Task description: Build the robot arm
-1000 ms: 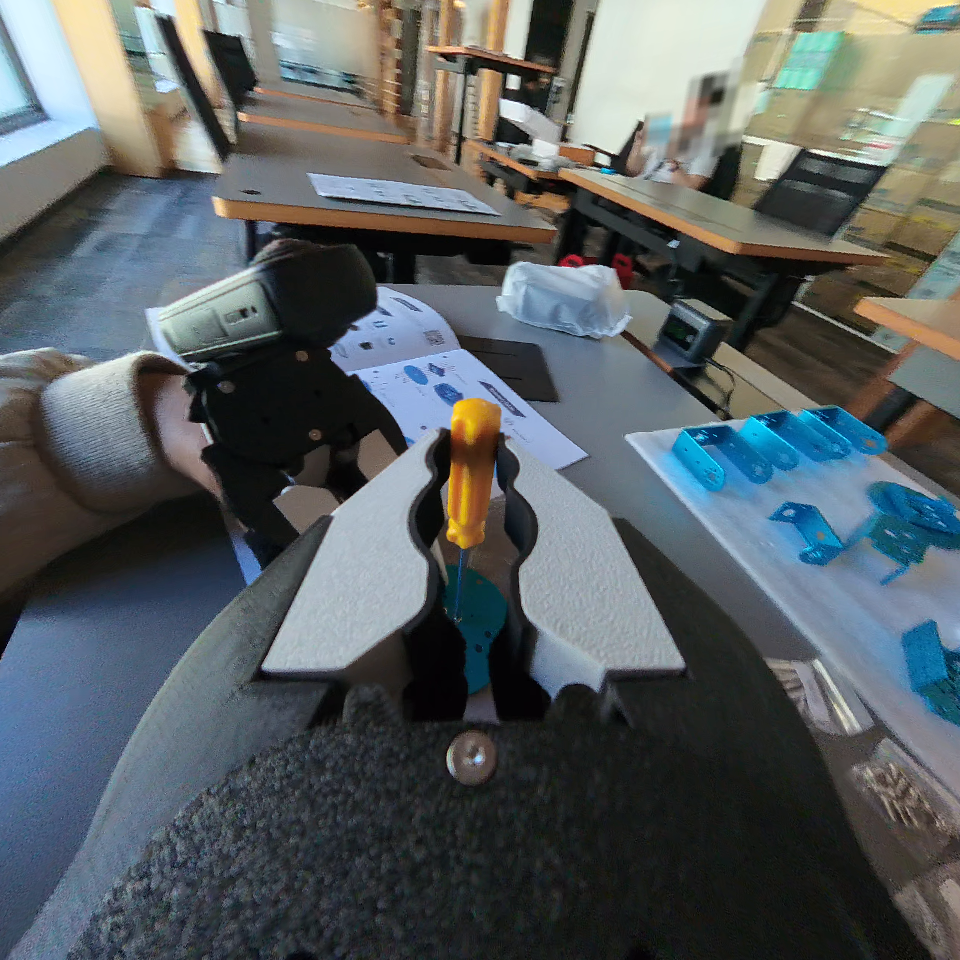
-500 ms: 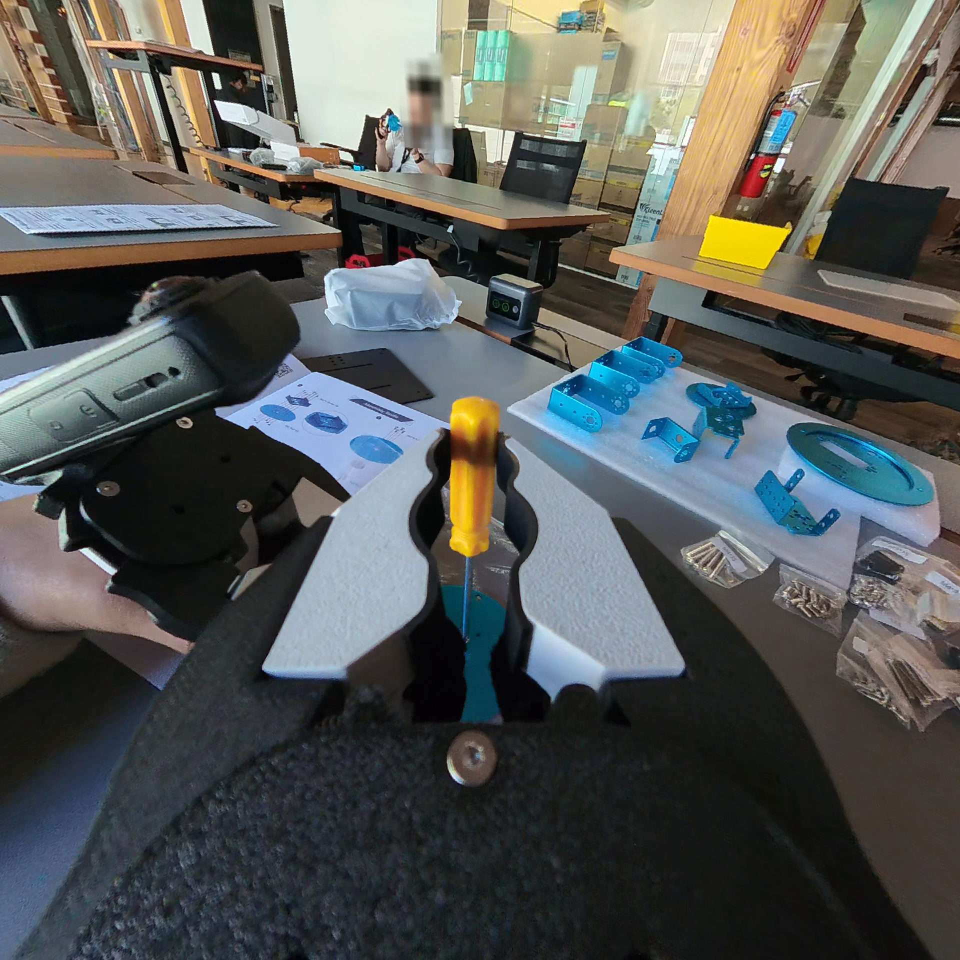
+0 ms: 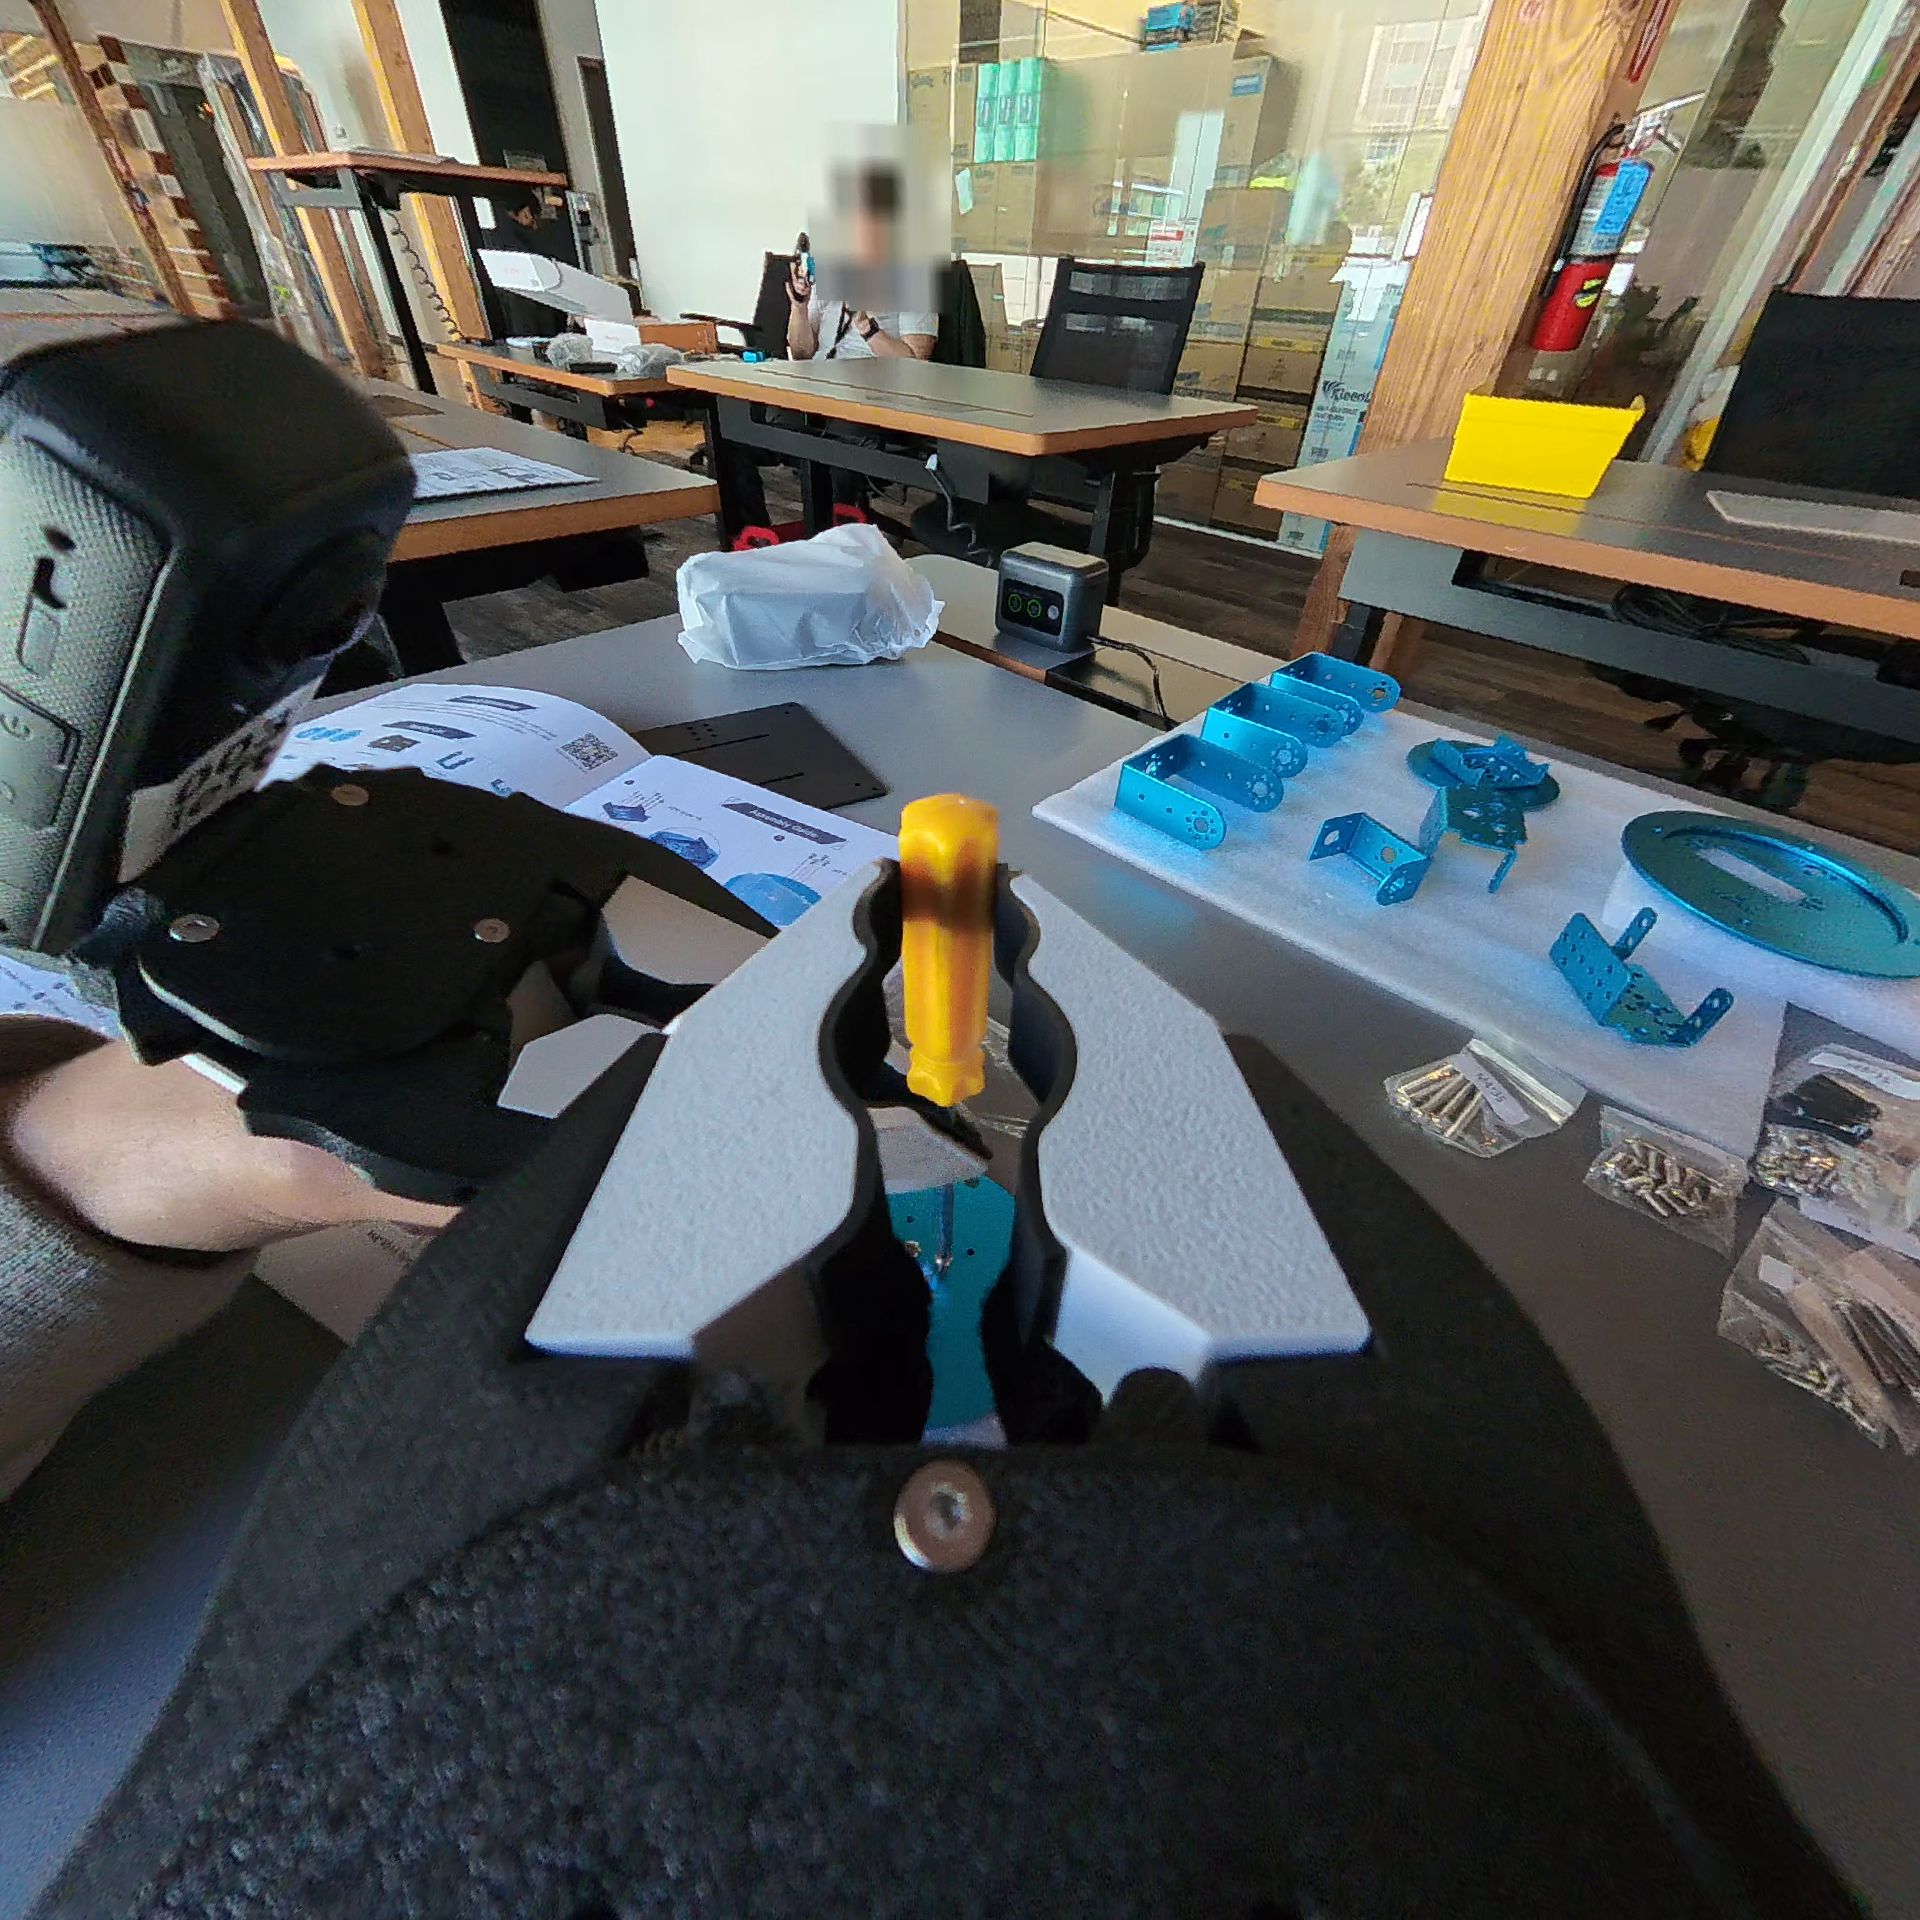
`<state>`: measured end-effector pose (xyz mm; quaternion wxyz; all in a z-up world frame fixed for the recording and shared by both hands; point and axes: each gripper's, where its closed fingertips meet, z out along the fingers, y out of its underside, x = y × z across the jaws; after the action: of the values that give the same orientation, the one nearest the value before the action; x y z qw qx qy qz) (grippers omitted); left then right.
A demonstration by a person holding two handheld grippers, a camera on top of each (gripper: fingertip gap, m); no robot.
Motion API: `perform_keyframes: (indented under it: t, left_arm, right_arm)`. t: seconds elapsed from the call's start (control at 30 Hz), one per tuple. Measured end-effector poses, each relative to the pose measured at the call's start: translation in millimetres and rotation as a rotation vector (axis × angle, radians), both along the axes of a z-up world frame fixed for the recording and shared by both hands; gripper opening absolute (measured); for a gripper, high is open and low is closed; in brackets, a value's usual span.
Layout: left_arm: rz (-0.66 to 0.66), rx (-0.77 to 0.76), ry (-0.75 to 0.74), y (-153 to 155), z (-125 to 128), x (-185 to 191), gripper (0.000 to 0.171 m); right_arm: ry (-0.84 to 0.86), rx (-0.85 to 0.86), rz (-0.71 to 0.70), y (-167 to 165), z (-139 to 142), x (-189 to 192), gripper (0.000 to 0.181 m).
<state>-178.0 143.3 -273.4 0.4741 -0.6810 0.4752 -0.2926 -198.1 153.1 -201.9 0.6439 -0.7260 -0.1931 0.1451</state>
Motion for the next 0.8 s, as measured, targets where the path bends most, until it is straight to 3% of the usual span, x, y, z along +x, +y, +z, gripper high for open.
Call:
perform_keyframes:
  t: [0.13, 0.2, 0.3, 0.37, 0.5, 0.57, 0.67, 0.8]
  left_arm:
    - [-0.023, -0.011, -0.019, 0.1, 0.0, -0.4, 0.004]
    - [-0.029, -0.006, -0.017, -0.2, 0.0, 0.0, 0.004]
    - [-0.037, 0.002, -0.015, -1.7, -0.1, 1.3, 0.004]
    - [-0.038, -0.011, -0.024, -1.4, -0.1, 0.7, 0.004]
    - [-0.041, -0.012, -0.029, -1.2, 0.0, 0.4, 0.004]
    - [-0.043, -0.008, -0.024, -1.5, -0.1, 0.6, 0.004]
    - [-0.041, -0.026, -0.035, 0.3, -0.1, -0.9, 0.004]
    - [-0.052, -0.03, -0.04, -0.2, -0.1, 0.5, 0.004]
  right_arm:
    - [0.017, 0.008, 0.115, -0.5, 0.9, -2.4, 0.016]
    - [0.05, 0.082, 0.258, -11.2, 14.5, -2.6, 0.034]
    - [0.113, 0.097, 0.453, -25.9, 30.8, 19.6, 0.039]
    - [0.116, 0.01, 0.637, -28.8, 28.4, 36.6, 0.046]
    - [0.171, -0.252, 1.174, -38.7, 9.3, 61.6, 0.056]
    - [0.171, -0.302, 1.248, -10.8, 0.4, 67.5, 0.047]
    - [0.357, -0.351, 1.428, 7.3, 9.7, 63.6, 0.046]
    - [0.359, -0.446, 1.536, 12.5, -3.4, 31.8, 0.062]
